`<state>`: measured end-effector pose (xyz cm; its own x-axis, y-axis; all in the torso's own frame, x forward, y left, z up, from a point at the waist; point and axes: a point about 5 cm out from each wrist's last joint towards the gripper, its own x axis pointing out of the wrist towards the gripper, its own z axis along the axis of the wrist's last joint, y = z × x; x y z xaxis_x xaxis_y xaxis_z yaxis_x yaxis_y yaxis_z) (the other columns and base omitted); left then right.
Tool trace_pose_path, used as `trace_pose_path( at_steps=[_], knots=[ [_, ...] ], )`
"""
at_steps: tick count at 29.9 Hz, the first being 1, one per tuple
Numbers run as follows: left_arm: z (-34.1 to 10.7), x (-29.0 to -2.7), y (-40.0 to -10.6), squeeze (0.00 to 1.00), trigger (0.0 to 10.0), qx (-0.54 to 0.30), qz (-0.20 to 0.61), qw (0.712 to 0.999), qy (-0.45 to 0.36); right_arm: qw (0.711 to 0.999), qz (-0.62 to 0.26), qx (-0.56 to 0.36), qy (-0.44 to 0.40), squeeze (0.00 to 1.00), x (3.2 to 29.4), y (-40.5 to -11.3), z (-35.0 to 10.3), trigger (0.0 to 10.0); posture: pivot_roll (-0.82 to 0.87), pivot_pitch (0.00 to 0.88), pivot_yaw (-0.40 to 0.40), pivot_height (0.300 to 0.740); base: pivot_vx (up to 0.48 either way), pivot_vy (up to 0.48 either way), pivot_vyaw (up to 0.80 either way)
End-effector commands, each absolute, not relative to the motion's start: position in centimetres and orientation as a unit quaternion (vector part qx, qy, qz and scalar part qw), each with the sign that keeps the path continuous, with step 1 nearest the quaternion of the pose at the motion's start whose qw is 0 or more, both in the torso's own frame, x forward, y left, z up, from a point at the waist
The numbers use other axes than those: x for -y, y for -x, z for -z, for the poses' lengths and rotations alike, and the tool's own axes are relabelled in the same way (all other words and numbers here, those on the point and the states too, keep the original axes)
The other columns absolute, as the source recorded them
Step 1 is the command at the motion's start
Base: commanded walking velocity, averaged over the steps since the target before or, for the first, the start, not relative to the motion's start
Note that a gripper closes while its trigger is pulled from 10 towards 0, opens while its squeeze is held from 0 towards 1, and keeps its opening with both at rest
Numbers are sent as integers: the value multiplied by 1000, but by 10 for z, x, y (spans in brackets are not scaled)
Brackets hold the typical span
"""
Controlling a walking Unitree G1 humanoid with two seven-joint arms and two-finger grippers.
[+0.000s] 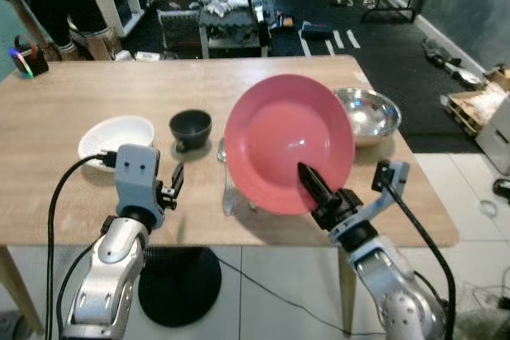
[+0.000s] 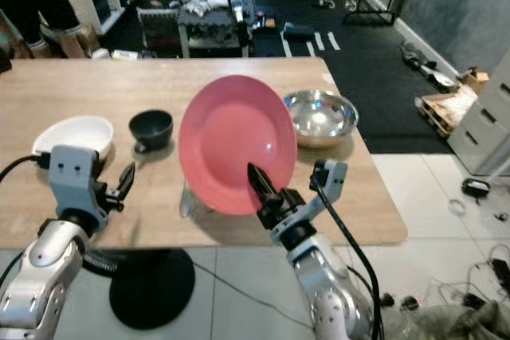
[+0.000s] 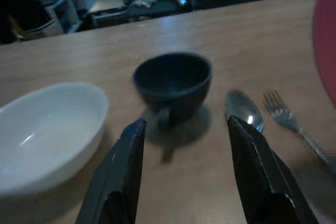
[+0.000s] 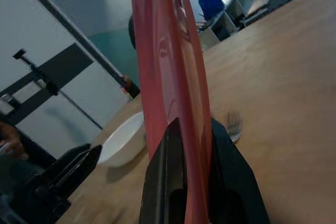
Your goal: Setting the table
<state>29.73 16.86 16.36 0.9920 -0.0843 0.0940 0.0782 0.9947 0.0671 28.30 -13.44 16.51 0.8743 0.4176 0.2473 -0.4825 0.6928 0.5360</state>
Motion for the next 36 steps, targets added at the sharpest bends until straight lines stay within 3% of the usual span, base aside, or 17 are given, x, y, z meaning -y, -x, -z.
trace_pose_path(
  at_steps=[1,8,16,22,30,36],
  knots=[
    [-161,-170,-298,0,10000,42,40,998,-38,920,-240,63,-305,0,136,-284,-168,10000,-61,0,123,740,480,0,0],
    [-161,-169,-299,0,10000,42,43,997,-37,921,-237,75,-301,0,140,-288,-175,10000,-62,0,120,740,447,0,0],
    [-167,-159,-288,0,10000,71,92,990,-79,926,-189,134,-297,0,142,-302,-206,10000,-51,0,118,740,0,0,0],
    [-173,-154,-285,0,10000,85,103,987,-90,925,-196,135,-296,0,126,-308,-216,10000,-35,0,111,740,0,0,0],
    [-190,-148,-285,0,10000,109,110,984,-84,925,-188,61,-323,0,86,-336,-198,10000,2,0,100,740,0,0,0],
    [-199,-150,-278,0,10000,117,107,984,-82,936,-137,21,-323,0,81,-356,-186,10000,55,0,72,740,0,0,0]
  ],
)
